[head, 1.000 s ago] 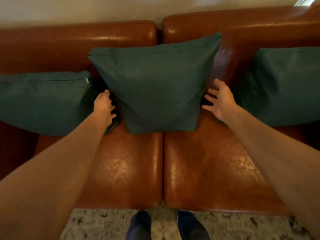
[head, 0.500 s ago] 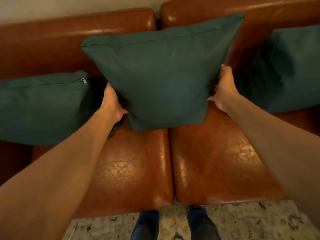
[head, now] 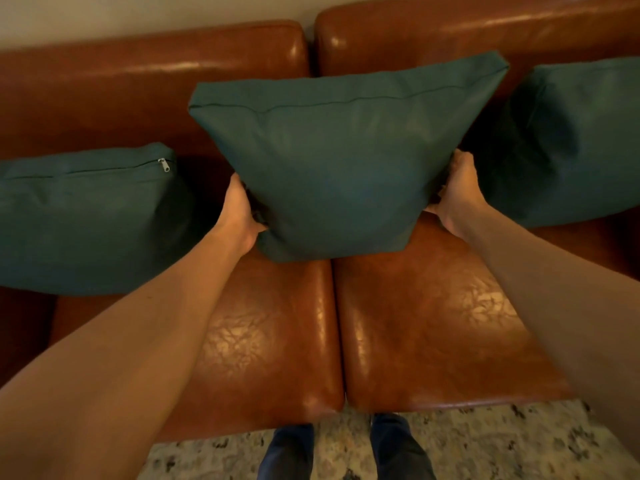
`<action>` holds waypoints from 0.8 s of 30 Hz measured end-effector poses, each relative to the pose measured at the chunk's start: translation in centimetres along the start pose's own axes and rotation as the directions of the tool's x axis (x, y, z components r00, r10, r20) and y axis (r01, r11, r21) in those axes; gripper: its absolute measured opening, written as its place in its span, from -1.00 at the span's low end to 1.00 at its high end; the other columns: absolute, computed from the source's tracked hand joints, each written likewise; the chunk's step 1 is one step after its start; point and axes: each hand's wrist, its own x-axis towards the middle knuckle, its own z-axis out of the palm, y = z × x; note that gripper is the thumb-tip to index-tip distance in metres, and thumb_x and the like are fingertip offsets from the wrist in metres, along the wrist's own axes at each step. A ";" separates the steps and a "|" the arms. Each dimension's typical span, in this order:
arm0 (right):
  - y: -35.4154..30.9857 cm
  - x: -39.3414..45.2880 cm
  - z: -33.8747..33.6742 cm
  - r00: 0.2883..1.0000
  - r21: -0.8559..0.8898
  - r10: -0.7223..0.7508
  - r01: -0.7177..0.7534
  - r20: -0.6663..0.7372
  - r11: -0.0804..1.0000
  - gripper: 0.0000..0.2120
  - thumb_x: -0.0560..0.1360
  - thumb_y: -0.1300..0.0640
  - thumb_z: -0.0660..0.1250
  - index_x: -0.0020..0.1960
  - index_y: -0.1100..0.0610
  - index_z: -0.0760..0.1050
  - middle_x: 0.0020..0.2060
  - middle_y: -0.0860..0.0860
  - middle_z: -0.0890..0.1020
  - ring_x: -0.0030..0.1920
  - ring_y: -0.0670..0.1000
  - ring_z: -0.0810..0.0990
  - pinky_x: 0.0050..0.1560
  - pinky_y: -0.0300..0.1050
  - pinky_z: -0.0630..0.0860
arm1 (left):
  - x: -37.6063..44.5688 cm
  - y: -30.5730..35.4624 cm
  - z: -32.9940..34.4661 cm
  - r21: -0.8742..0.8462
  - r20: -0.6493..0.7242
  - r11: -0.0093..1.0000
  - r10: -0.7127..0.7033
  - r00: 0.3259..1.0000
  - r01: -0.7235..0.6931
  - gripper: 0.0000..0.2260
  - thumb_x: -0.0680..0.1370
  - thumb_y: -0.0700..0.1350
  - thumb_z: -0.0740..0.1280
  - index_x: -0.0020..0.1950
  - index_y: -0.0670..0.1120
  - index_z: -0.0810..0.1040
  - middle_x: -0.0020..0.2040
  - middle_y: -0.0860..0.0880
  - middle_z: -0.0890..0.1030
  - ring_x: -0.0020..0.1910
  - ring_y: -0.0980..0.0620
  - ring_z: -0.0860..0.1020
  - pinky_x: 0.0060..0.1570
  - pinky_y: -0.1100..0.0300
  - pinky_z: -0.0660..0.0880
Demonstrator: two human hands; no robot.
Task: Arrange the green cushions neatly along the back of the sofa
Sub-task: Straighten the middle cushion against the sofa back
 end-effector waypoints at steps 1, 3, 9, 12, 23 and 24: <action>0.0 0.1 0.0 1.000 -0.007 -0.001 0.001 -0.003 1.000 -0.66 0.62 -0.12 -0.08 0.07 -0.14 0.47 -0.02 -0.16 0.53 0.05 -0.08 0.49 0.37 0.18 0.38 | 0.0 -0.1 0.0 0.000 -0.007 1.000 -0.003 1.000 0.003 -0.75 0.58 0.21 0.10 0.02 0.18 0.52 0.19 0.06 0.55 0.22 -0.04 0.49 0.30 -0.18 0.42; -0.1 0.0 0.1 1.000 -0.026 0.000 0.000 0.006 1.000 -0.64 0.62 -0.14 -0.07 0.23 -0.13 0.44 0.10 -0.13 0.55 0.15 -0.05 0.50 0.38 0.18 0.37 | -0.2 -0.1 -0.1 0.000 -0.028 1.000 -0.010 1.000 0.010 -0.74 0.57 0.23 0.11 0.08 0.18 0.51 0.29 0.03 0.53 0.27 -0.06 0.47 0.29 -0.18 0.43; 0.5 -0.1 0.4 0.999 -0.055 0.026 -0.024 0.029 0.998 -0.46 0.61 -0.23 -0.03 0.52 -0.05 0.21 0.47 -0.04 0.36 0.45 0.04 0.33 0.47 0.19 0.24 | -0.2 -0.6 0.1 -0.022 -0.067 1.000 -0.008 0.998 0.007 -0.64 0.55 0.26 0.12 0.21 0.13 0.50 0.28 0.03 0.55 0.14 -0.04 0.51 0.26 -0.15 0.45; 0.5 0.0 0.2 1.000 -0.072 0.013 -0.011 0.026 0.997 -0.45 0.61 -0.23 -0.04 0.54 -0.06 0.16 0.50 -0.05 0.32 0.48 0.04 0.29 0.47 0.21 0.23 | -0.5 -0.5 0.1 -0.003 -0.117 1.000 -0.013 0.993 0.012 -0.56 0.52 0.29 0.15 0.32 0.14 0.46 0.37 0.03 0.50 0.26 -0.08 0.47 0.28 -0.21 0.42; 2.4 1.1 -1.0 0.991 -0.200 -0.105 0.086 -0.086 0.976 -0.50 0.65 -0.08 0.01 0.56 -0.01 0.13 0.53 -0.02 0.26 0.50 0.05 0.26 0.48 0.10 0.24 | -4.1 -2.5 2.5 -0.107 -0.351 0.989 0.059 0.934 -0.102 -0.56 0.67 0.07 0.06 0.49 -0.10 0.31 0.47 -0.07 0.40 0.43 -0.06 0.37 0.33 0.05 0.35; 2.9 1.0 -1.2 0.991 -0.206 -0.098 0.078 -0.092 0.975 -0.50 0.65 -0.05 0.03 0.57 0.00 0.10 0.54 -0.01 0.25 0.50 0.06 0.26 0.48 0.09 0.24 | -4.6 -2.8 2.5 -0.093 -0.354 0.990 0.069 0.933 -0.108 -0.57 0.68 0.05 0.04 0.49 -0.10 0.30 0.47 -0.06 0.39 0.43 -0.05 0.36 0.32 0.08 0.34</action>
